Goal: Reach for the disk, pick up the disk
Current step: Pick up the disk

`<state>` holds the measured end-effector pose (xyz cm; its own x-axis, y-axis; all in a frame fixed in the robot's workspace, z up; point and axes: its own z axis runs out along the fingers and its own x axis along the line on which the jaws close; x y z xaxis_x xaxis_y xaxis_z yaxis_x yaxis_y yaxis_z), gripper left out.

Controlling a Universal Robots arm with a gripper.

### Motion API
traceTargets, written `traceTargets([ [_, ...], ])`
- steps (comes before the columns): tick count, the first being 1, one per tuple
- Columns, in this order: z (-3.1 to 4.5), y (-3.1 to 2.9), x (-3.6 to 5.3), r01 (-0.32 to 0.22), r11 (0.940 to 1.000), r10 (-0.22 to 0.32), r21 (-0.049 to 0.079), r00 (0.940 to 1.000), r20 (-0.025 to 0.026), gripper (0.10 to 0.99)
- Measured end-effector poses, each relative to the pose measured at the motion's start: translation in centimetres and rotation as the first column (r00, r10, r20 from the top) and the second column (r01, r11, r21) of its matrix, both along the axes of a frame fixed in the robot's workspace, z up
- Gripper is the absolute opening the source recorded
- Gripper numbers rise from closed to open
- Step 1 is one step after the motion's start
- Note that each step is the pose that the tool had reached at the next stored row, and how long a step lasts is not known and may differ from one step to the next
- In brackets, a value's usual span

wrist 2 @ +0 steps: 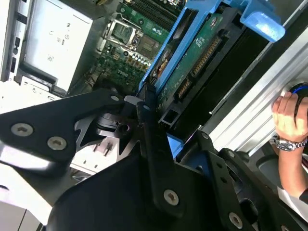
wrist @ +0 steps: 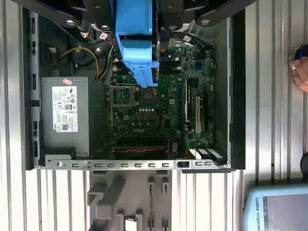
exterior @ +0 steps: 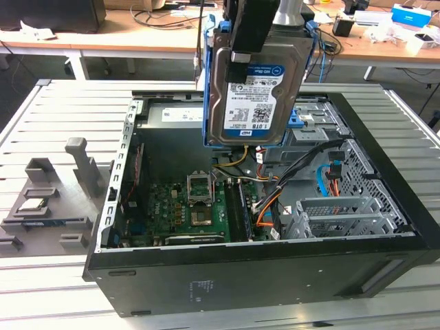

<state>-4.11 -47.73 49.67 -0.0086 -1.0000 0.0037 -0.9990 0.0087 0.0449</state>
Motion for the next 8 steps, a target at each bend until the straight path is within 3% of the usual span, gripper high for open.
traceTargets([
  [5, 0.00, -1.60, 0.00, 0.000, 1.0000, 0.000, 0.000, 1.0000, 0.0000, 0.369],
  [8, 0.00, -3.46, 0.00, 0.000, 1.0000, 0.000, 0.000, 1.0000, 0.0000, 0.369],
])
